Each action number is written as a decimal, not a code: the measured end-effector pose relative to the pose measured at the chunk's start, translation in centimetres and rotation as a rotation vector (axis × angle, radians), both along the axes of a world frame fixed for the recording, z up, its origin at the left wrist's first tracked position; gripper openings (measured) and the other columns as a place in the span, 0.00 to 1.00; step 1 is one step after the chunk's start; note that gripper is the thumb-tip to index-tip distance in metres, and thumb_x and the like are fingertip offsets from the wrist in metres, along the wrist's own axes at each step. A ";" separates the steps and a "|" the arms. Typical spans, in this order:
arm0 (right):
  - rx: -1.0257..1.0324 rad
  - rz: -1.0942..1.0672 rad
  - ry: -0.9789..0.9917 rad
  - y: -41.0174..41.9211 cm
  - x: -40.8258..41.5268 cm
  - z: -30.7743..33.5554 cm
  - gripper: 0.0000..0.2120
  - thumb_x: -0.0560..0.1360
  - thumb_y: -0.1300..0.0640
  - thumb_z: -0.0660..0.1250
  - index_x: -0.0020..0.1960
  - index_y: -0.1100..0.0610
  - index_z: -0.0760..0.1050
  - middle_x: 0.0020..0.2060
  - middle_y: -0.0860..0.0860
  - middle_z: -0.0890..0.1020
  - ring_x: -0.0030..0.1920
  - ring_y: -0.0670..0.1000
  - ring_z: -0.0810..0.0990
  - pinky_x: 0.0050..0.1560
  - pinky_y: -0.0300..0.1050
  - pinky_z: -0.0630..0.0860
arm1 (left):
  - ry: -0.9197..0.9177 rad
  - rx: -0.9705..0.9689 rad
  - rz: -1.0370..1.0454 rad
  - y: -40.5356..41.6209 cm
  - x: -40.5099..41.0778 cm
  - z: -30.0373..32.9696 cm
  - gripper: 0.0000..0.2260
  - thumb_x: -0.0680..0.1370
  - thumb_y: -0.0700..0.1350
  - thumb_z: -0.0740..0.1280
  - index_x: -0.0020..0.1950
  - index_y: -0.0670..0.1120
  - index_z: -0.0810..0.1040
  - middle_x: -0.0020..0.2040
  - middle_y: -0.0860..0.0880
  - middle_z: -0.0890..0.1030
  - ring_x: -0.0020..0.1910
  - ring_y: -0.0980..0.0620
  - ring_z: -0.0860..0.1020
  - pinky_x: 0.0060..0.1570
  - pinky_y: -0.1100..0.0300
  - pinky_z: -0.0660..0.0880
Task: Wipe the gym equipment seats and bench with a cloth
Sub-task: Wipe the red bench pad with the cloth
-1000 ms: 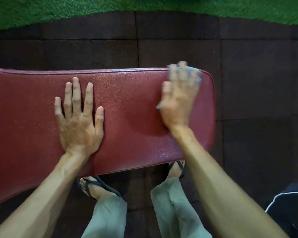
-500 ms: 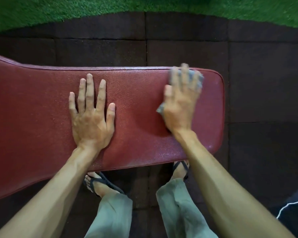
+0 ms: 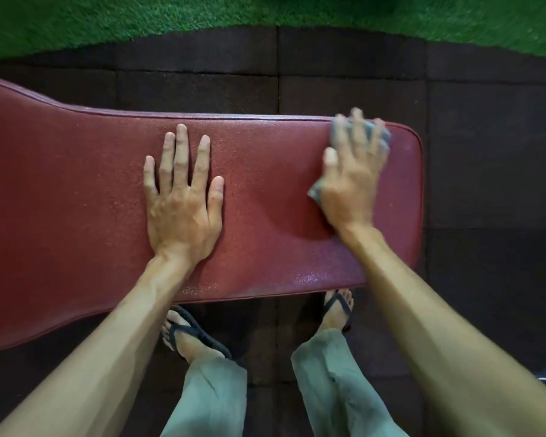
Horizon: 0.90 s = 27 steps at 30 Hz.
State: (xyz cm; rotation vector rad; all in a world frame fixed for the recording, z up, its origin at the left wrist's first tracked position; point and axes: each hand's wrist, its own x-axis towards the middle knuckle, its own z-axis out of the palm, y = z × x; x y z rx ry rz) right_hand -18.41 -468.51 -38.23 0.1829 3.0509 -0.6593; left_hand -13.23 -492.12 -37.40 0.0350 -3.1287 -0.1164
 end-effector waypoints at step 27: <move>0.013 0.052 -0.139 0.3 7.4 -0.4 0.29 0.83 0.43 0.50 0.81 0.48 0.46 0.81 0.53 0.45 0.80 0.59 0.40 0.78 0.66 0.42 | -0.068 0.013 0.086 -2.9 2.9 2.4 0.26 0.85 0.52 0.45 0.82 0.44 0.50 0.82 0.43 0.51 0.82 0.42 0.48 0.79 0.40 0.49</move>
